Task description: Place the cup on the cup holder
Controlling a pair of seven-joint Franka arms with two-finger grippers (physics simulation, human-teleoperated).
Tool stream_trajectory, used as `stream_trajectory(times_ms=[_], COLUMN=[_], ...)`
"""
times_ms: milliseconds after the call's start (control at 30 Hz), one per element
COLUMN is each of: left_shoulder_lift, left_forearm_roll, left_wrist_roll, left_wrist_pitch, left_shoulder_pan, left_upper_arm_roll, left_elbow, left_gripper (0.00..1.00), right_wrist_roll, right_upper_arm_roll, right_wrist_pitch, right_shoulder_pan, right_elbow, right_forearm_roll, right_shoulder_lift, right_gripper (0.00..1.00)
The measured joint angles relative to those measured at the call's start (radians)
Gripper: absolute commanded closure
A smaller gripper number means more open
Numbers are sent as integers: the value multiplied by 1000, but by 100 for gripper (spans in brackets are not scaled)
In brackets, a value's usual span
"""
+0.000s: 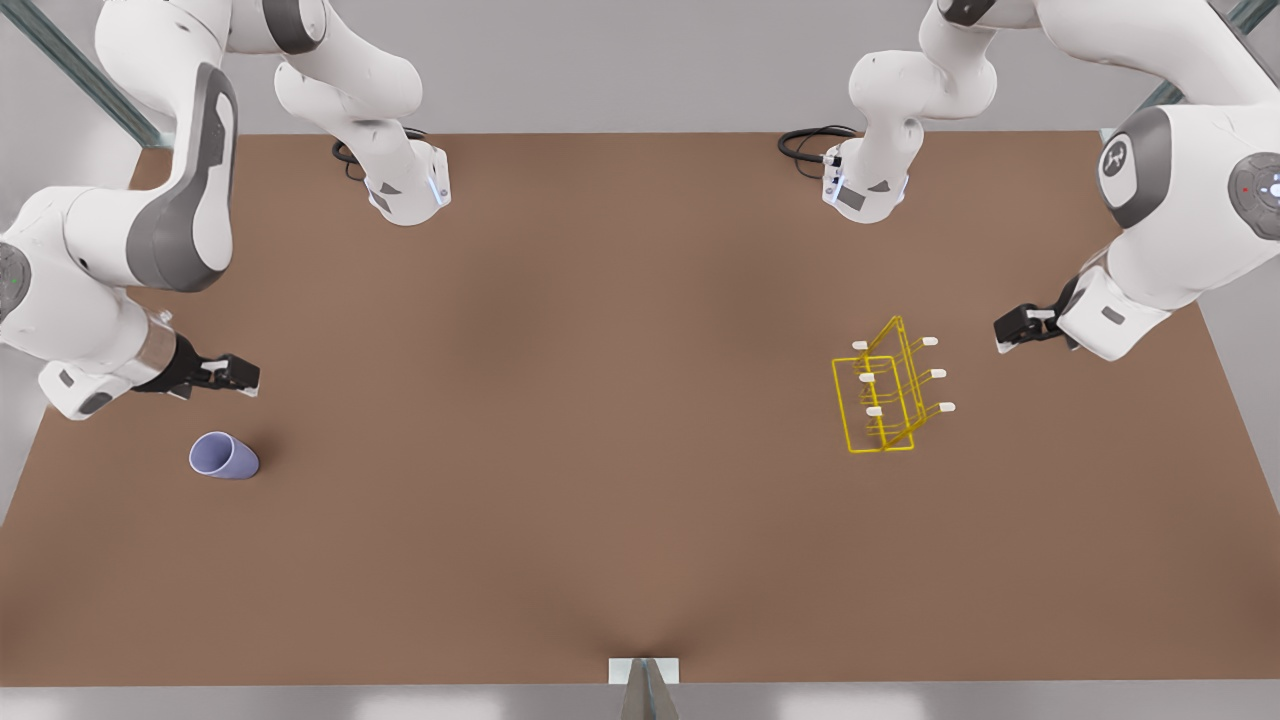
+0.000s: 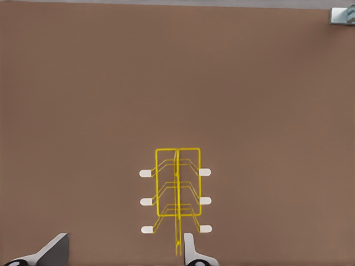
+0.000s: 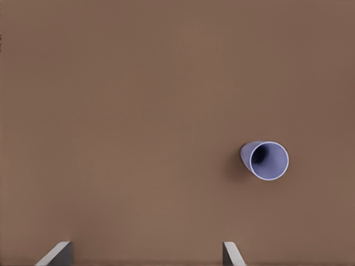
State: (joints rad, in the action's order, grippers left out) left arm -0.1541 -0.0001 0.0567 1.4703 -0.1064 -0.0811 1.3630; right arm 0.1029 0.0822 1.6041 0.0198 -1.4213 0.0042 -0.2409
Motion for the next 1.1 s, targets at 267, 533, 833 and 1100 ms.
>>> stream_trajectory(times_ms=[267,533,833,1100], left_shoulder_lift=[-17,-25,-43,-47], left_forearm_roll=[-1,-1,0,1], left_wrist_roll=[-15,-21,-25,-27], left_wrist_pitch=[0,0,1,2], left_shoulder_pan=[-1,0,-1,-1], left_upper_arm_roll=[0,0,0,0], left_elbow=[0,0,0,1], left_gripper=[0,0,0,0], right_wrist_roll=[19,64,169,252], right_upper_arm_roll=[-3,9,28,30], right_wrist_pitch=[112,259,437,609], right_shoulder_pan=[-69,-95,-120,-141], right_elbow=[-105,-167,-167,-340], right_forearm_roll=[3,2,-1,3], right_shoulder_lift=[-58,-160,-278,-258], right_gripper=[0,0,0,0])
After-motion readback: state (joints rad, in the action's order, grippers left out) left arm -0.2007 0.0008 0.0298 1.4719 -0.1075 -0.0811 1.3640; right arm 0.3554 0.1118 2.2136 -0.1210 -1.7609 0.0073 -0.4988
